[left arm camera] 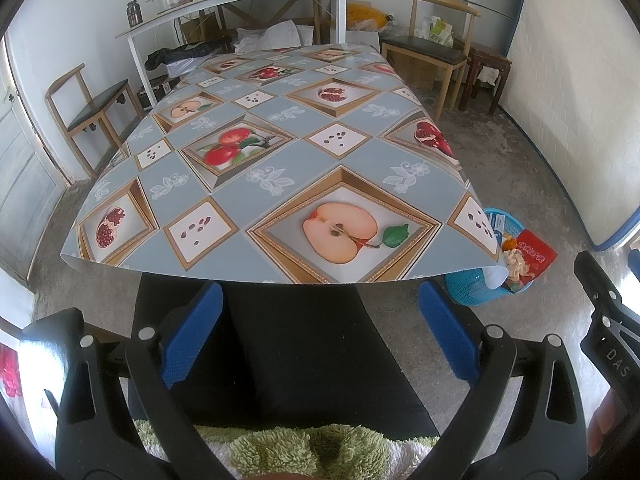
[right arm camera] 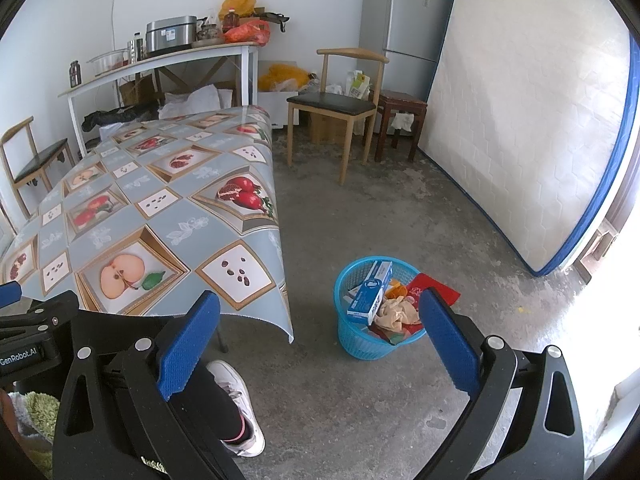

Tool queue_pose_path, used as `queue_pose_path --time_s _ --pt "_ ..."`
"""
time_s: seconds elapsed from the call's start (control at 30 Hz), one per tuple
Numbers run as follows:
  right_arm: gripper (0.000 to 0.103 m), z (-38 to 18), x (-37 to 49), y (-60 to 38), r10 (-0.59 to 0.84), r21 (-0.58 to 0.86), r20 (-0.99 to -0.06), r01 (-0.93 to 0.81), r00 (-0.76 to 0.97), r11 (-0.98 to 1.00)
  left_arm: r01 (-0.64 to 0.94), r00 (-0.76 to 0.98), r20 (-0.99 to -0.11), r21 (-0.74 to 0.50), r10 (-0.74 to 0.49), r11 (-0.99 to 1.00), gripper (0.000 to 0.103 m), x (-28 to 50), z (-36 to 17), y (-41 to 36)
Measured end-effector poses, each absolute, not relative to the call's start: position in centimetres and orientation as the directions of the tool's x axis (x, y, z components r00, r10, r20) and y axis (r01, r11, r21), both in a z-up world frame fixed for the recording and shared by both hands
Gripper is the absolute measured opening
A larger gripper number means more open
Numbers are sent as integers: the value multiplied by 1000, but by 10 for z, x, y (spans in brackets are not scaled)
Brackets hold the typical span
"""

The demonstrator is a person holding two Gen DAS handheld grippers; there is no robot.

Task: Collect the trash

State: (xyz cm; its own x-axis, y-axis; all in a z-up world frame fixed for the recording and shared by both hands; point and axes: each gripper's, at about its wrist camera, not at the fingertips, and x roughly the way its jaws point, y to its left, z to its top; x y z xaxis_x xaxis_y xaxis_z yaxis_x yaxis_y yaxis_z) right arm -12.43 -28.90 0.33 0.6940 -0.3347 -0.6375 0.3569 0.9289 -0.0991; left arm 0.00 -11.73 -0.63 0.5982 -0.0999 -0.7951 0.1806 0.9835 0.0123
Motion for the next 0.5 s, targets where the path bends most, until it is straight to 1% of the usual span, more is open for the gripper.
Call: queue_pose_path --time_s 0.5 --pt "97 6 -123 -288 -334 -98 -638 357 694 929 185 592 -800 11 -103 983 95 3 -7 -118"
